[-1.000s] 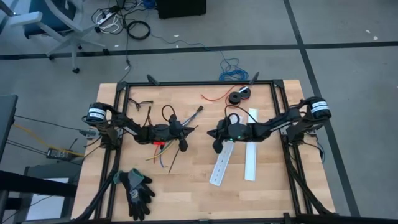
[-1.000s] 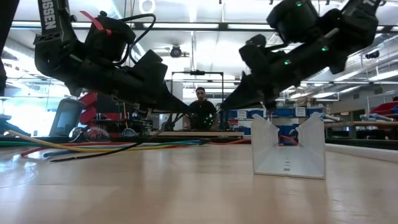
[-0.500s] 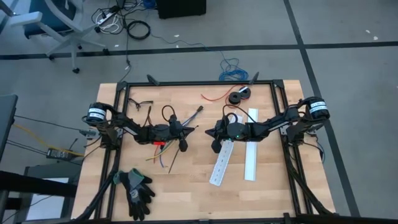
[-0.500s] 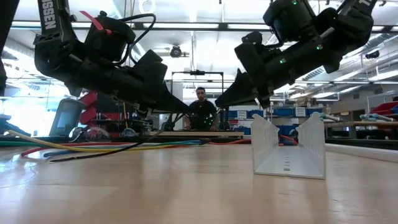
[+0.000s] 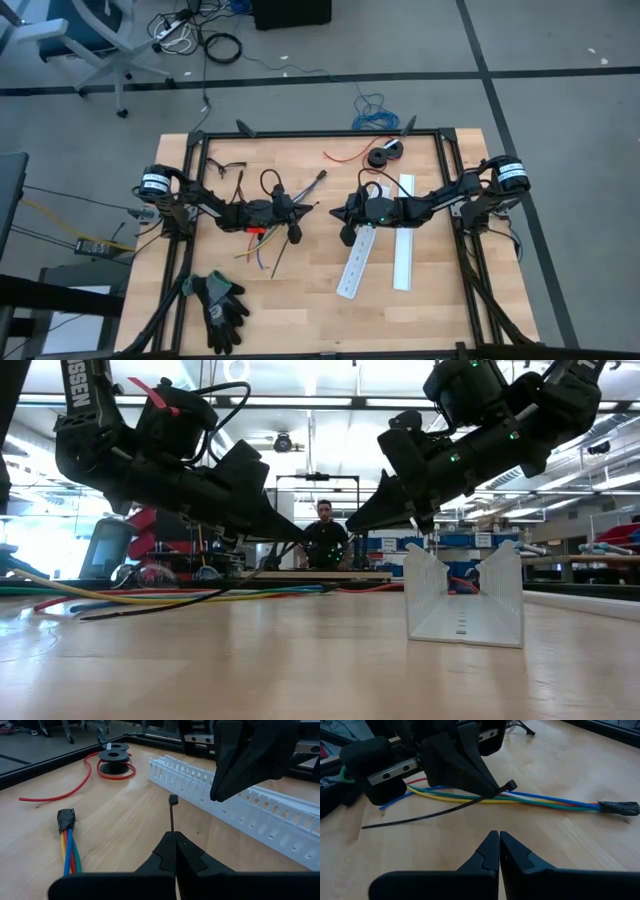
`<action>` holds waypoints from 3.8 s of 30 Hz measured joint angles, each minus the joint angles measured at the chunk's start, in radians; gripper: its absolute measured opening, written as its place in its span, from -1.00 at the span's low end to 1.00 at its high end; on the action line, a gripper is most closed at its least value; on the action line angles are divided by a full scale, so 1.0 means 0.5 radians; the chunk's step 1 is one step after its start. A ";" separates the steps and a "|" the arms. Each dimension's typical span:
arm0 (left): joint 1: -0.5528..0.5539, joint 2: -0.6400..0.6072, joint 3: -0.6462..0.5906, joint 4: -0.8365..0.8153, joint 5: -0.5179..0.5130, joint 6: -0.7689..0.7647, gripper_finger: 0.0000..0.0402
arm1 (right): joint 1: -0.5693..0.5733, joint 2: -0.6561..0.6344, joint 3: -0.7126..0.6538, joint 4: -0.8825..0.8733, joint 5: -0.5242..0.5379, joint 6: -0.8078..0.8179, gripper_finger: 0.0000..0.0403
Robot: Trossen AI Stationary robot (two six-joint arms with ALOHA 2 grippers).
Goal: Ziptie cables
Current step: Wrap the cable wires with the black zip tie
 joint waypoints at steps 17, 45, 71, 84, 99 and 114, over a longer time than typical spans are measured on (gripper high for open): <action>0.000 0.000 0.000 0.002 0.000 0.013 -0.99 | 0.000 0.000 0.000 0.002 0.000 0.000 -0.98; 0.000 0.000 0.001 0.172 0.092 0.009 -0.99 | -0.050 0.001 0.000 0.025 0.001 0.030 -1.00; -0.163 0.081 0.383 -0.468 -0.873 0.284 -1.00 | -0.209 0.005 0.029 0.140 -0.029 0.649 -0.62; -0.192 0.190 0.500 -0.523 -1.056 0.269 -1.00 | -0.254 0.355 0.342 0.058 -0.055 0.648 -0.64; -0.201 0.187 0.501 -0.554 -1.088 0.207 -1.00 | -0.308 0.375 0.369 0.126 -0.072 0.575 -0.64; -0.211 0.189 0.501 -0.640 -1.151 0.154 -1.00 | -0.312 0.369 0.377 0.267 0.034 0.559 -0.64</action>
